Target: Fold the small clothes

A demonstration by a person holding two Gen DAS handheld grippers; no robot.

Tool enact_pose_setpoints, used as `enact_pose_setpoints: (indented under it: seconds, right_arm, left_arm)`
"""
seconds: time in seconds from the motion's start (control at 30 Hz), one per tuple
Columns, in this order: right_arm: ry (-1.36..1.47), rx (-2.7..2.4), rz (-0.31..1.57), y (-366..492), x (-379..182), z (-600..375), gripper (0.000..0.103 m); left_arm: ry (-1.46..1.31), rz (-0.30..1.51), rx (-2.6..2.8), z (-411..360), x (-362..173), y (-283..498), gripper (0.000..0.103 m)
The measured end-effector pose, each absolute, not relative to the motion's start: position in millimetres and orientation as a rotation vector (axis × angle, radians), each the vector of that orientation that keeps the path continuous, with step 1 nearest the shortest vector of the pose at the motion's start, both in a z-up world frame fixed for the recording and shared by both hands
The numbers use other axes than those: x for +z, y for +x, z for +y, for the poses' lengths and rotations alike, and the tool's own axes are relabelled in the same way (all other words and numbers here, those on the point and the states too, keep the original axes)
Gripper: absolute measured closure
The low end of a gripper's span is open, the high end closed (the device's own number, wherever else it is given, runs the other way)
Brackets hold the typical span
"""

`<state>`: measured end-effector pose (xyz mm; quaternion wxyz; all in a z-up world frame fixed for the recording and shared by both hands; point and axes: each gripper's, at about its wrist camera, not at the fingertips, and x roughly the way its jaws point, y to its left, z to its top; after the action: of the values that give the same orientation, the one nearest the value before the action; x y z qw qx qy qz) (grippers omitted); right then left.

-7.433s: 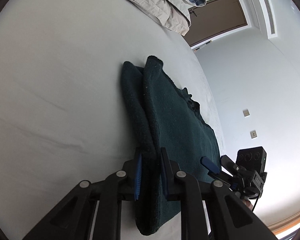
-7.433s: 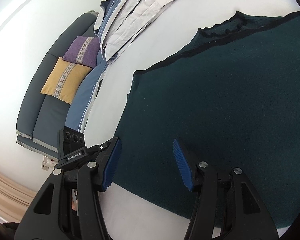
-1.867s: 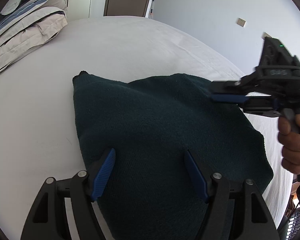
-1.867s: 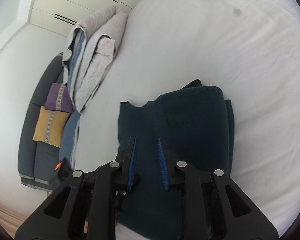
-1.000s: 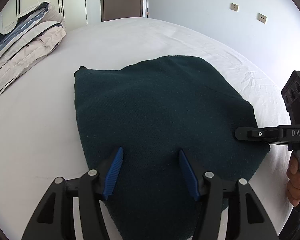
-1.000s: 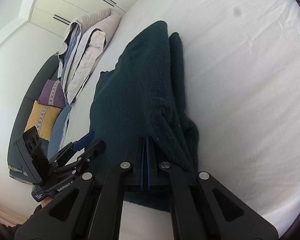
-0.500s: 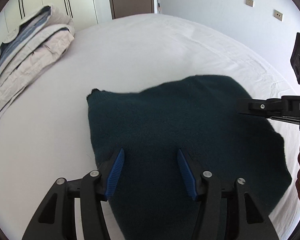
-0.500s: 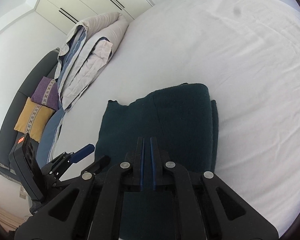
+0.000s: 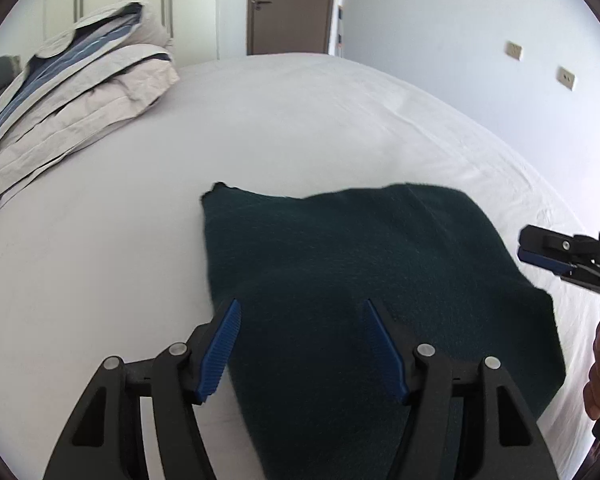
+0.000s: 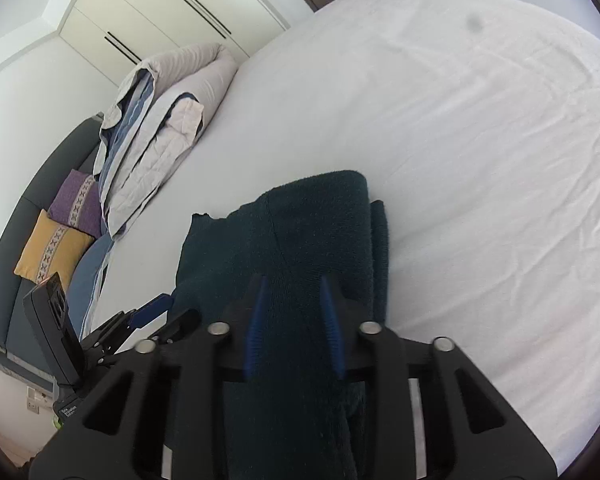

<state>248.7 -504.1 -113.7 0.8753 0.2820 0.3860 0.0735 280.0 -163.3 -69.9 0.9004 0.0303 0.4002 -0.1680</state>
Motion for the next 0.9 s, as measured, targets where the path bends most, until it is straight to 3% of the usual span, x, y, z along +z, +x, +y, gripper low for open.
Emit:
enact_pose_setpoints:
  seconds: [0.1, 0.33, 0.43, 0.5, 0.53, 0.67, 0.9]
  right_arm:
    - [0.566, 0.113, 0.782, 231, -104, -519, 0.044]
    - [0.616, 0.155, 0.955, 237, -139, -529, 0.043]
    - [0.617, 0.184, 1.014, 247, -157, -519, 0.043]
    - [0.584, 0.187, 1.025, 253, -162, -513, 0.043]
    - [0.566, 0.181, 1.028, 256, -162, -509, 0.044]
    - [0.513, 0.174, 1.063, 265, -165, -499, 0.068]
    - [0.238, 0.069, 1.052, 263, -152, -458, 0.078]
  left_arm:
    - [-0.035, 0.811, -0.304, -131, -63, 271, 0.025]
    - [-0.220, 1.033, -0.381, -115, -102, 292, 0.024]
    - [-0.189, 1.088, -0.430, -138, -111, 291, 0.009]
    - [-0.143, 1.097, -0.437, -151, -116, 291, 0.007]
    - [-0.138, 1.092, -0.437, -155, -117, 290, 0.008]
    - [-0.121, 1.093, -0.435, -163, -116, 290, 0.021]
    - [-0.062, 1.086, -0.410, -169, -108, 288, 0.039]
